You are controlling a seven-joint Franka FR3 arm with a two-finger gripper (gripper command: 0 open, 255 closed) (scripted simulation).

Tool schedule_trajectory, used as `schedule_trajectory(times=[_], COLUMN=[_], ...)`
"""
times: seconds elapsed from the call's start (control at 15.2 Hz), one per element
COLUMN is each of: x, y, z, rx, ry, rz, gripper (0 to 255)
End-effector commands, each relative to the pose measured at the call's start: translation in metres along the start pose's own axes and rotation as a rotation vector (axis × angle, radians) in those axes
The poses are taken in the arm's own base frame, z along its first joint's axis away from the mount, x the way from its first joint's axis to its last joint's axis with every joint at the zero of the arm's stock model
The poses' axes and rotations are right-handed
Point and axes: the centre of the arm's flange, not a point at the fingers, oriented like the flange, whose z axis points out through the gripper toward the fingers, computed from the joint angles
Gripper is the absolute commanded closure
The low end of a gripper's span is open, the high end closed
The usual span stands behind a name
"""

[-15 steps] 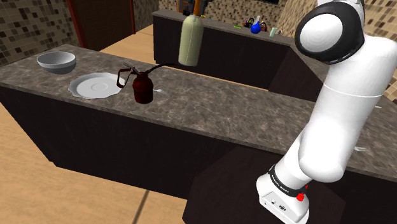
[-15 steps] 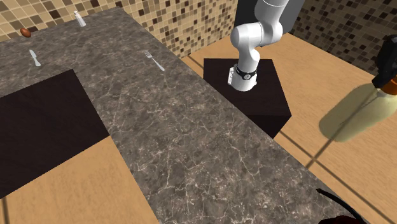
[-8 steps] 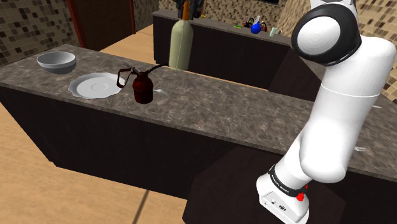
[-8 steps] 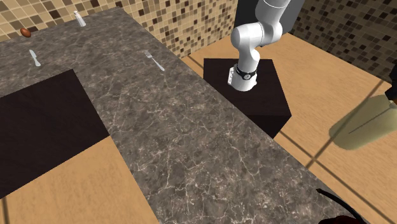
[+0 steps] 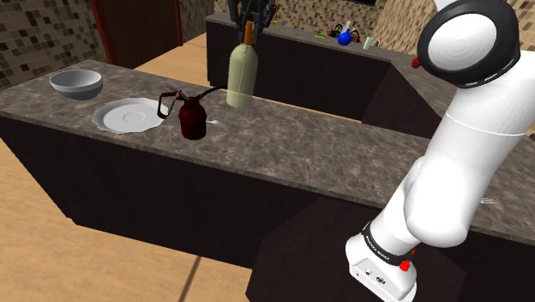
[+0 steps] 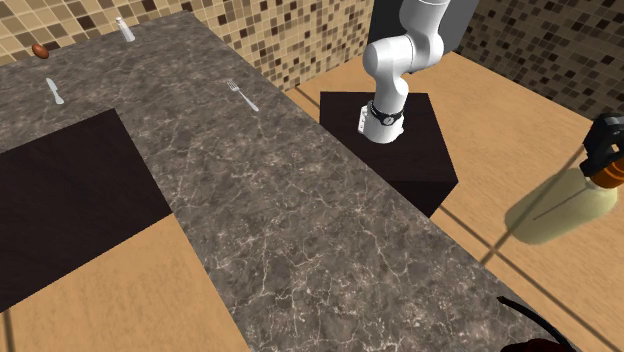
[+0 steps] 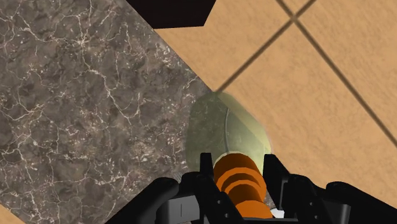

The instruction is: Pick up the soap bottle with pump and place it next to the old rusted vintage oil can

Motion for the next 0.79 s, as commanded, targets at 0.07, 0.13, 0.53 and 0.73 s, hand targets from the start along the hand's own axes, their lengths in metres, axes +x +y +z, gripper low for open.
schedule_trajectory(times=[0.07,0.13,0.53,0.73], x=[0.0,0.001,0.002,0.003], y=[0.001,0.002,0.005,0.006], z=[0.016,0.021,0.053,0.069], rx=[0.0,0.0,0.0,0.0], ry=[0.001,0.001,0.001,0.001], rz=[0.0,0.0,0.0,0.0], gripper=[255,255,255,255])
